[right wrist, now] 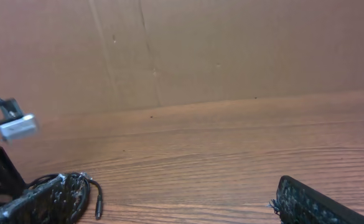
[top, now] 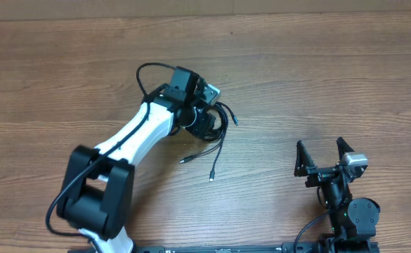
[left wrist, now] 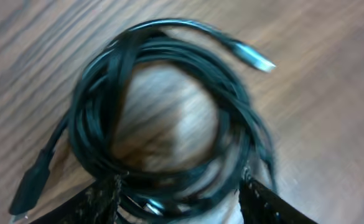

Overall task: Untangle cables
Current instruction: 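Lower the left gripper and grasp the coiled black cables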

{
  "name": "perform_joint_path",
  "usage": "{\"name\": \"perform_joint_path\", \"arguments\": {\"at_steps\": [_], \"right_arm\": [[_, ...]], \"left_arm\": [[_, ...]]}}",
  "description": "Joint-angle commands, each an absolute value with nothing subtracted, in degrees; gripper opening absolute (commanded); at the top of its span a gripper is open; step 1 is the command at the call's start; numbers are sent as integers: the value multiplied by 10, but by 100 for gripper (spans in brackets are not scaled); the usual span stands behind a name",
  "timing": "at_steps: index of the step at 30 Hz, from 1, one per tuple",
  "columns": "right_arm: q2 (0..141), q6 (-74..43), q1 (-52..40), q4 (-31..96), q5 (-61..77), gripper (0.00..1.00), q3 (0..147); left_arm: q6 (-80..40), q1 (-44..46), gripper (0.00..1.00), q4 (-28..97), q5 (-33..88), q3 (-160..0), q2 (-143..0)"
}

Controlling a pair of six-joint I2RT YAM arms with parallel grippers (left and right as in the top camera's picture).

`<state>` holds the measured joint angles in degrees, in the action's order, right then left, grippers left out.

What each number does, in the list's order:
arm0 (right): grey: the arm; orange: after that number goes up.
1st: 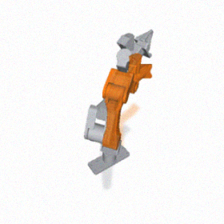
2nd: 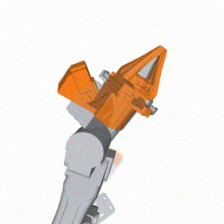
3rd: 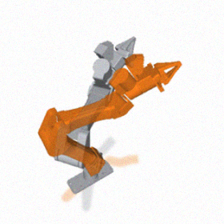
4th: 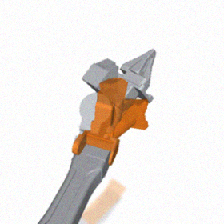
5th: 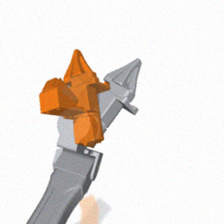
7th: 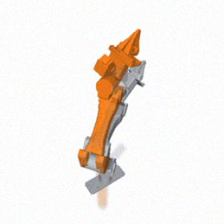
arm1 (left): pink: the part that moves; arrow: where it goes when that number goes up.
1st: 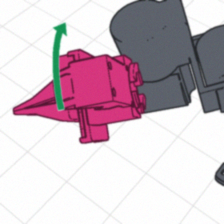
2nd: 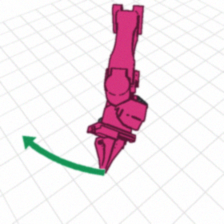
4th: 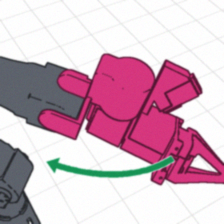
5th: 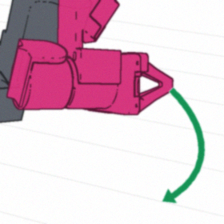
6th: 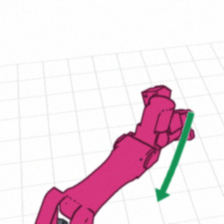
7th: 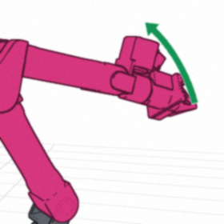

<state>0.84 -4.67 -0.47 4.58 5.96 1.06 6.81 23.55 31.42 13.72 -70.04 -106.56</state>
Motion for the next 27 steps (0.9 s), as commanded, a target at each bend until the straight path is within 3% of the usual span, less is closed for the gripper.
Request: {"name": "perform_joint_path", "arguments": {"at_steps": [1, 6, 12, 18, 27], "right_arm": [[2, -44, -7, 44, 57, 100, 4], [2, -44, -7, 44, 57, 100, 4], [2, -44, -7, 44, 57, 100, 4], [2, -44, -7, 44, 57, 100, 4], [2, -44, -7, 44, 57, 100, 4]], "left_arm": [[-85, 236, 62, 308, 70, -702, -1096], [-180, 236, 64, 307, 32, -702, -1120], [-195, 237, 63, 298, 32, -702, -1137], [-192, 236, 5, 296, 19, -702, -1140], [-117, 236, 4, 342, 11, -727, -1114]]}}
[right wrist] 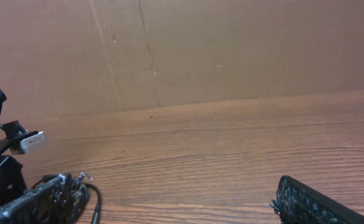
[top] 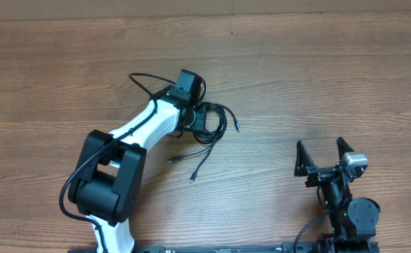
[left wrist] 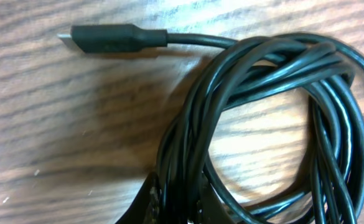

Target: Untangle cables

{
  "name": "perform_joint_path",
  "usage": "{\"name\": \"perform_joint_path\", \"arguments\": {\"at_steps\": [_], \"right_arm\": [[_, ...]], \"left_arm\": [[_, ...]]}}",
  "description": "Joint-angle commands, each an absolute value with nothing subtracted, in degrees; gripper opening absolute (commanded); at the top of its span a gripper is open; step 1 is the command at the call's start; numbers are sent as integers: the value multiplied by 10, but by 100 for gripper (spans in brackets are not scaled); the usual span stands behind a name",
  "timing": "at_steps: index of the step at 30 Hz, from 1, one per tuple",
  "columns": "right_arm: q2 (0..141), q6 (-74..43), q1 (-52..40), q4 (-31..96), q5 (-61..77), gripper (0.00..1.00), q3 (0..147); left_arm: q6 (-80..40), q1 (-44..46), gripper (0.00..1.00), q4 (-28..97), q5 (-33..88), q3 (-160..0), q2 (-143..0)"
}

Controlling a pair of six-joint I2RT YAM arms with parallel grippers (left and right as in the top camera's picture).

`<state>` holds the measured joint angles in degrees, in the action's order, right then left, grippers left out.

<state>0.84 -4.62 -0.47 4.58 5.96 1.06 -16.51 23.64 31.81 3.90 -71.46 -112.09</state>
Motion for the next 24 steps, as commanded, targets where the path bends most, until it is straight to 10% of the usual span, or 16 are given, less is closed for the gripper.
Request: {"name": "perform_joint_path", "arguments": {"at_steps": [1, 24], "right_arm": [[2, -44, -7, 44, 57, 100, 4], [2, -44, -7, 44, 57, 100, 4]], "left_arm": [[-103, 236, 4, 354, 11, -731, -1107], [26, 237, 11, 447, 106, -733, -1049]]}}
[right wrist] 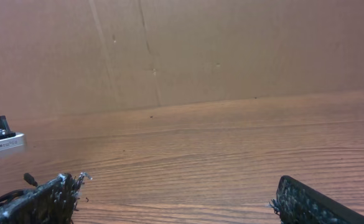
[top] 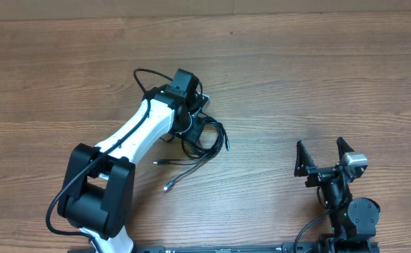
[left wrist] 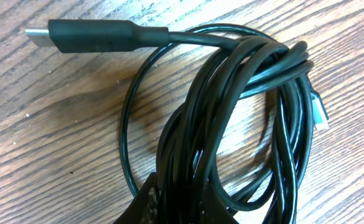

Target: Untangle cables

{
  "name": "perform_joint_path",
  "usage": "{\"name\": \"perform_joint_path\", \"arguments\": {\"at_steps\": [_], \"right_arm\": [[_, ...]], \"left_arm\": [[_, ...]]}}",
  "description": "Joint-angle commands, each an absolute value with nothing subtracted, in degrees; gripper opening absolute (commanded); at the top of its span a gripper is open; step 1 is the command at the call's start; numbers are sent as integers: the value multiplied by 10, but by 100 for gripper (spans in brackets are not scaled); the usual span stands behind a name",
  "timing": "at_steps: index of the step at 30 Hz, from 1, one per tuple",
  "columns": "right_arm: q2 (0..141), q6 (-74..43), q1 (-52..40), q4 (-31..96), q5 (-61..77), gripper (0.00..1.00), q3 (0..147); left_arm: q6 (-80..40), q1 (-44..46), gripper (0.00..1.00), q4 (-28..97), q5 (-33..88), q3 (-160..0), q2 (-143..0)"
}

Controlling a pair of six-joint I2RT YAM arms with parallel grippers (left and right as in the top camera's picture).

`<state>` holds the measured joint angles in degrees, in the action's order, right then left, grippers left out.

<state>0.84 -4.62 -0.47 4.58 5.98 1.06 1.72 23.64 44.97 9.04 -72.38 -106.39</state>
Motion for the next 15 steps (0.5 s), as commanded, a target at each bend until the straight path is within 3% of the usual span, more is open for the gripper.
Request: {"name": "perform_joint_path", "arguments": {"at_steps": [1, 15], "right_arm": [[2, -44, -7, 44, 57, 100, 4], [2, -44, -7, 44, 57, 100, 4]], "left_arm": [[26, 237, 11, 447, 106, -733, -1049], [18, 237, 4, 441, 106, -733, -1049]]}}
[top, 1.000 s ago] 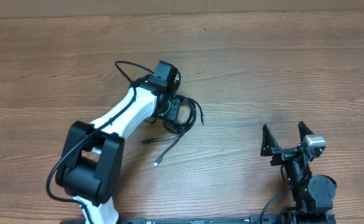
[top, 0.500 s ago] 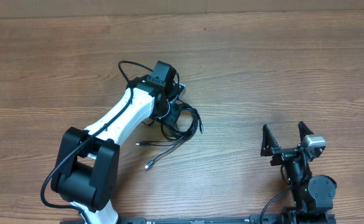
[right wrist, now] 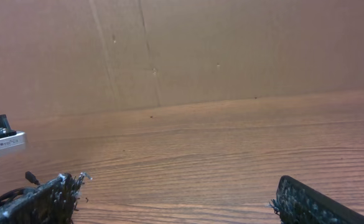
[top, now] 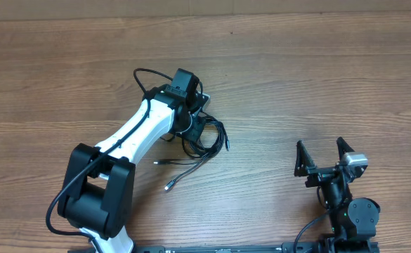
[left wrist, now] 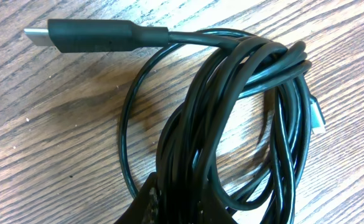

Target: Untangle cables

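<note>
A tangled bundle of black cables (top: 204, 135) lies on the wooden table (top: 296, 77) near its middle. My left gripper (top: 191, 128) is shut on the bundle; the left wrist view shows the coil (left wrist: 231, 124) pinched between the jaws at the bottom edge. A thick black plug (left wrist: 88, 36) sticks out at the upper left and a small silver connector (left wrist: 317, 118) at the right. Two loose ends (top: 173, 176) trail toward the front left. My right gripper (top: 322, 157) stands open at the front right, far from the cables, its fingers (right wrist: 38, 199) empty.
A brown cardboard wall (right wrist: 188, 50) backs the far edge of the table. The left arm's white link (top: 138, 133) reaches across the front-left part of the table.
At first my left gripper stood open around the coil, its fingers either side. By 1.3 s ago it was shut on the bundle, farther left. By 0.5 s ago the coil had turned and the loose ends lay farther left. The right gripper stayed open and still.
</note>
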{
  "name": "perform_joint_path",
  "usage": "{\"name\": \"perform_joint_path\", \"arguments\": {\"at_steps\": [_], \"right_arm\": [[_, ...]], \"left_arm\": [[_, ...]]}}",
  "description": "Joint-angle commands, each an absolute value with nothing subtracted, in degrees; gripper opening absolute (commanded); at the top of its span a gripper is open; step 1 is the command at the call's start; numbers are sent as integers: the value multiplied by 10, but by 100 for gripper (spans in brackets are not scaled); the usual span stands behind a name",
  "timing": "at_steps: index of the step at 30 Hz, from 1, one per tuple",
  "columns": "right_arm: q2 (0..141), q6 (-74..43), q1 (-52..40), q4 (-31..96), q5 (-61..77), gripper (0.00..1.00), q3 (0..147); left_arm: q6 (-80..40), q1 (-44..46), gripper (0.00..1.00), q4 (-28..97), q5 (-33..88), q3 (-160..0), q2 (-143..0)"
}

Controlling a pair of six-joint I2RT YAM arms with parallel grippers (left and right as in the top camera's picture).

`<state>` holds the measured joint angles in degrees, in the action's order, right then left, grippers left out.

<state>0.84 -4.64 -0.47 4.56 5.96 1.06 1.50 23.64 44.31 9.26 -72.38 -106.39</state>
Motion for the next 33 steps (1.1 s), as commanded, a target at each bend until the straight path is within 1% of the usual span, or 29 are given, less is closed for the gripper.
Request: {"name": "perform_joint_path", "arguments": {"at_steps": [1, 5, 8, 10, 12, 13, 15, 16, 18, 19, 21, 23, 28, 31, 33], "right_arm": [[2, -44, -7, 44, 57, 100, 4], [2, -44, -7, 44, 57, 100, 4], [2, -44, -7, 44, 57, 100, 4], [2, -44, -7, 41, 57, 100, 4], [2, -47, -7, 38, 71, 100, 4], [2, -47, -7, 39, 93, 100, 4], [2, -63, -7, 37, 136, 100, 4], [2, -88, -7, 35, 154, 100, 4], [2, -180, -7, 32, 197, 100, 4], [2, -252, -7, 31, 227, 100, 4], [2, -411, -7, 30, 299, 100, 4], [2, -496, -7, 31, 338, 100, 4], [2, -585, -7, 22, 326, 100, 4], [2, -583, -7, 31, 307, 100, 4], [2, -570, -7, 31, 312, 100, 4]], "left_arm": [[27, 237, 4, 441, 106, -733, -1049], [66, 238, 4, 441, 109, -733, -1049], [103, 238, 4, 439, 149, -733, -1049], [119, 238, 10, 432, 172, -733, -1049], [120, 238, 20, 427, 179, -733, -1049], [120, 238, 35, 427, 178, -733, -1049], [120, 238, 72, 427, 177, -733, -1049], [120, 238, 76, 426, 176, -733, -1049], [120, 238, 84, 424, 174, -733, -1049], [120, 238, 87, 420, 174, -733, -1049], [120, 238, 89, 407, 175, -733, -1049], [120, 238, 89, 390, 175, -733, -1049], [129, 238, 88, 339, 203, -733, -1049], [169, 241, 85, 319, 240, -733, -1049], [182, 244, 82, 313, 239, -733, -1049]]}}
